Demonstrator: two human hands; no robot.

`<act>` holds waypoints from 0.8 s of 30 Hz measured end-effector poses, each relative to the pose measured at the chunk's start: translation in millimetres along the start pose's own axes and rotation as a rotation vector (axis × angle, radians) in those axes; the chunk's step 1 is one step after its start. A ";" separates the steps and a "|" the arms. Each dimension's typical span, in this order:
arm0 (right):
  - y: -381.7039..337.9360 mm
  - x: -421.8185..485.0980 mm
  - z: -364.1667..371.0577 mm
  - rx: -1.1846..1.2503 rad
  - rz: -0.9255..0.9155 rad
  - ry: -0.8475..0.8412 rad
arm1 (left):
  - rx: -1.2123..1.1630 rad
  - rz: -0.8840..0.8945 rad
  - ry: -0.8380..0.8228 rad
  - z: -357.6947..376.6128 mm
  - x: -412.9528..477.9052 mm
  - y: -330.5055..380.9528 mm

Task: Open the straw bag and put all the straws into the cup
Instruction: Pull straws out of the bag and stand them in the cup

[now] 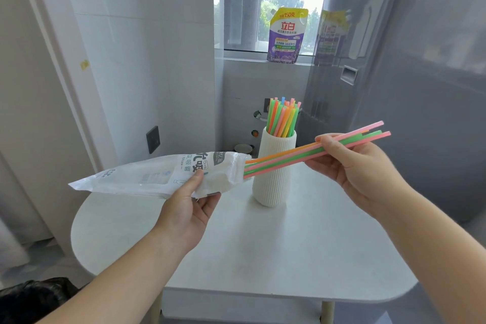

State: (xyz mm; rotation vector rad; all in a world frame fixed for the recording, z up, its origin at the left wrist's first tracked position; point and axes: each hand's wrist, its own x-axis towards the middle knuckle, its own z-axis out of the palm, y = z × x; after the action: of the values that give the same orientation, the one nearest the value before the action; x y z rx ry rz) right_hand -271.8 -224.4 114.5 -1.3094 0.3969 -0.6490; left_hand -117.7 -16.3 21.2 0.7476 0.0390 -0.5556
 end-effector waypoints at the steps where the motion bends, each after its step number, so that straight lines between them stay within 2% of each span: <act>1: -5.5 1.0 -2.2 -0.011 -0.038 0.012 | -0.007 -0.002 0.016 -0.5 0.6 0.2; 10: -56.4 -1.8 -9.6 -0.208 -0.312 0.142 | -0.046 -0.005 0.090 -5.4 7.2 2.6; 15: -73.1 -9.4 -4.3 -0.447 -0.477 0.189 | -0.012 -0.004 0.074 -5.5 6.0 -2.7; 19: -85.8 -12.8 -0.6 -0.646 -0.589 0.186 | 0.008 0.001 0.048 -4.1 4.3 -6.1; 24: -97.3 -13.2 9.5 -0.767 -0.643 0.145 | 0.012 0.008 0.038 -2.9 3.4 -7.1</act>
State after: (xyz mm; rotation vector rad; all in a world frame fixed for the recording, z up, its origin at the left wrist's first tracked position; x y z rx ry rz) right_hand -296.9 -220.5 209.8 -2.1654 0.3511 -1.2026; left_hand -117.9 -20.2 13.8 0.7695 0.0680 -0.5349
